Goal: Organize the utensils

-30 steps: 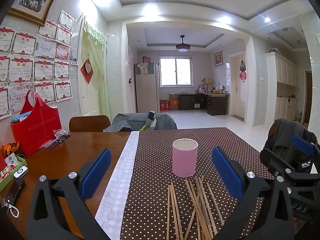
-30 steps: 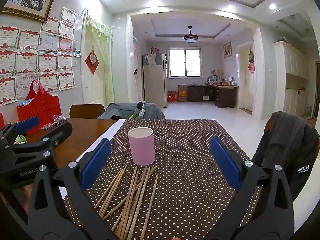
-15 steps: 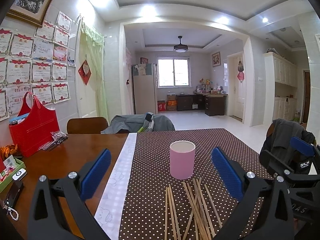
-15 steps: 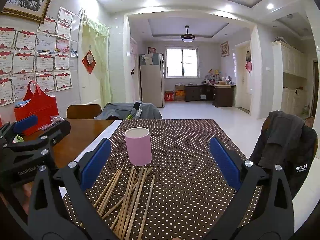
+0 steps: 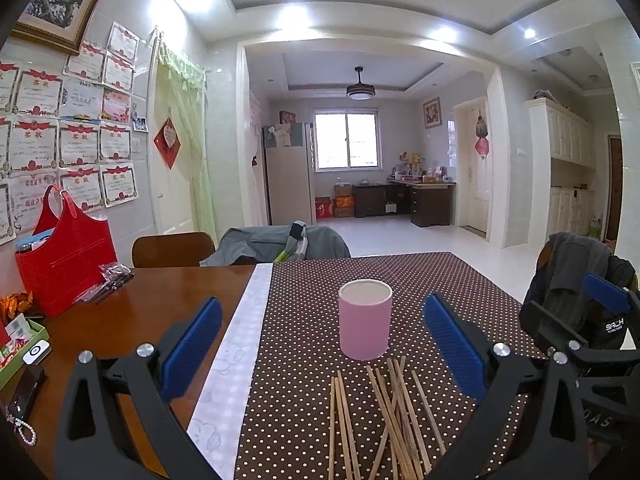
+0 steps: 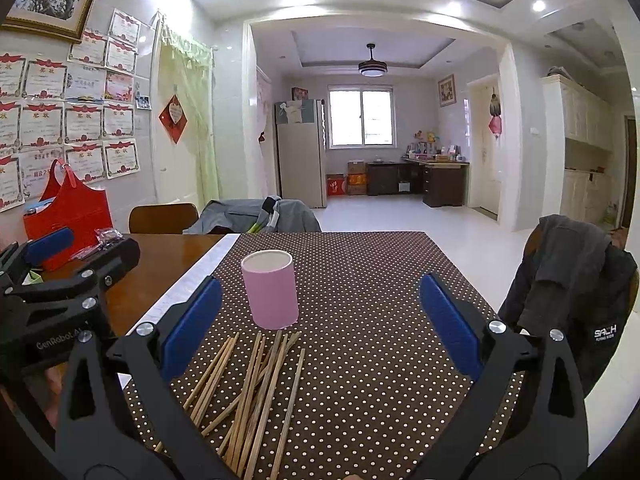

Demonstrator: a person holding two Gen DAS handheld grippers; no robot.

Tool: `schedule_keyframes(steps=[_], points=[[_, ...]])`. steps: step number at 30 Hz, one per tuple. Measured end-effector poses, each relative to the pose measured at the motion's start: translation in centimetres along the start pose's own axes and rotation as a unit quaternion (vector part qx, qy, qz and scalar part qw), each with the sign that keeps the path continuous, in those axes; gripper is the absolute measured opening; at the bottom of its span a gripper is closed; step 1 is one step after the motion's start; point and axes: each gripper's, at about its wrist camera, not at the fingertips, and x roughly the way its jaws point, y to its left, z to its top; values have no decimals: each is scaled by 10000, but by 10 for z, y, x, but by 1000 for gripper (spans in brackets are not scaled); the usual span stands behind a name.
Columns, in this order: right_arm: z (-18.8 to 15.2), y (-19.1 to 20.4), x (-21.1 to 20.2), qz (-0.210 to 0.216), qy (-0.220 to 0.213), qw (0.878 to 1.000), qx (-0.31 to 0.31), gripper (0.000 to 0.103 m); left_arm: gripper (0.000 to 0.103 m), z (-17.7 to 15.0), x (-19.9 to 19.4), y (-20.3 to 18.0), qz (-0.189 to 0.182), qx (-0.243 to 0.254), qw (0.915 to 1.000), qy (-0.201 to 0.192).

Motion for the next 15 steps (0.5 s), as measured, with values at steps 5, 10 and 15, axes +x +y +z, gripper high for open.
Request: schedule_keyframes(steps=[5,10,15], points=[[0,0,5,17,47,10000,-3,97,99,0,6,0,16,7,10000,62],[1,2,8,22,77,10000,-13,97,99,0,10,0,15,0,10000,90],[2,3,11,21,105,9999,-27,97,99,1,15,1,5,-9,9999,128]])
